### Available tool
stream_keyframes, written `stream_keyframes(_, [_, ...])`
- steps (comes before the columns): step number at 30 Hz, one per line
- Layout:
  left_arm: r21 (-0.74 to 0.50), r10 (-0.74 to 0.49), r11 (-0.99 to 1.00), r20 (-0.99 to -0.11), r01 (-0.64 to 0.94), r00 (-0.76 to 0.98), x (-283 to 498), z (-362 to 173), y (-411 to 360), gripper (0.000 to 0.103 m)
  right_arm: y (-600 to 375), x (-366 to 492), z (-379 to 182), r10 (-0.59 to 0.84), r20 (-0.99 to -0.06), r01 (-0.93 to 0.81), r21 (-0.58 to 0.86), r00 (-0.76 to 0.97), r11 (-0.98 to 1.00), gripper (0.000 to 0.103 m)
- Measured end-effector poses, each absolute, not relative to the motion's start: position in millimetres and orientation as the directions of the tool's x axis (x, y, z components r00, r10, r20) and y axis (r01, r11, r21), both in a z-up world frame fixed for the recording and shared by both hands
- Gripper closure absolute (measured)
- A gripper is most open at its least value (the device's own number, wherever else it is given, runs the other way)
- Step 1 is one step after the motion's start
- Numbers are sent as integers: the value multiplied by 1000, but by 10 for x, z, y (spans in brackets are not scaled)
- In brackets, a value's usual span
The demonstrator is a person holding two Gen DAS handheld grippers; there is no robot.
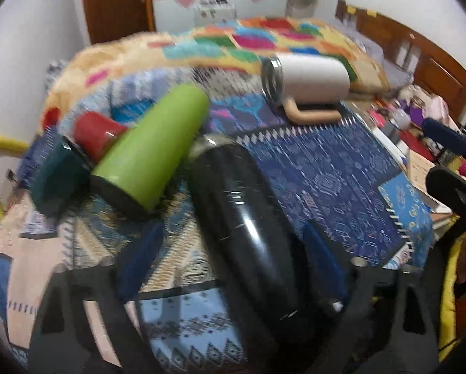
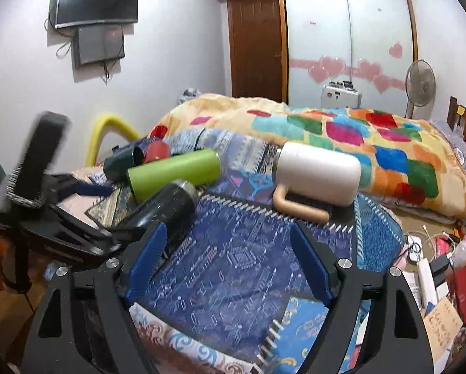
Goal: Flip cup upright
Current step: 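Grasp the black thermos with the left gripper and rotate it upright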
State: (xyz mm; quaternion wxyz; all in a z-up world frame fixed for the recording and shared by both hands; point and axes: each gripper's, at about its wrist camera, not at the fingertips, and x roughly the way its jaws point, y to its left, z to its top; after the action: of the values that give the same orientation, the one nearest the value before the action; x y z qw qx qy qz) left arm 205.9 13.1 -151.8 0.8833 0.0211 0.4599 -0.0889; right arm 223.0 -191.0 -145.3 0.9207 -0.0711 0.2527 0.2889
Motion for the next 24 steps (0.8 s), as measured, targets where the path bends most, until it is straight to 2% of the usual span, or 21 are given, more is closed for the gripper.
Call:
stream_keyframes(1, [-57,-147,981,-838,183,526,2125,-1545,118,25,-1905,2222,-1454,496,-504,-568,13,707,823,23])
stream_keyframes(8, [-53,-132,981,-889,189,438,2307,-1697,116,26,-1864,2295,-1550,510,-500,-580,18,700,814,23])
stream_keyframes(19, [-57,-148,978,-866,200,478,2249,-1577,98,37,-1836,2354,-1607,530,-517,-601,36,672,798,23])
stream_keyframes(24, [-44,-158,974,-831,221,533,2129,-1370,61,38,-1825,2312,-1587,528,-512,-602,26,677,798,19])
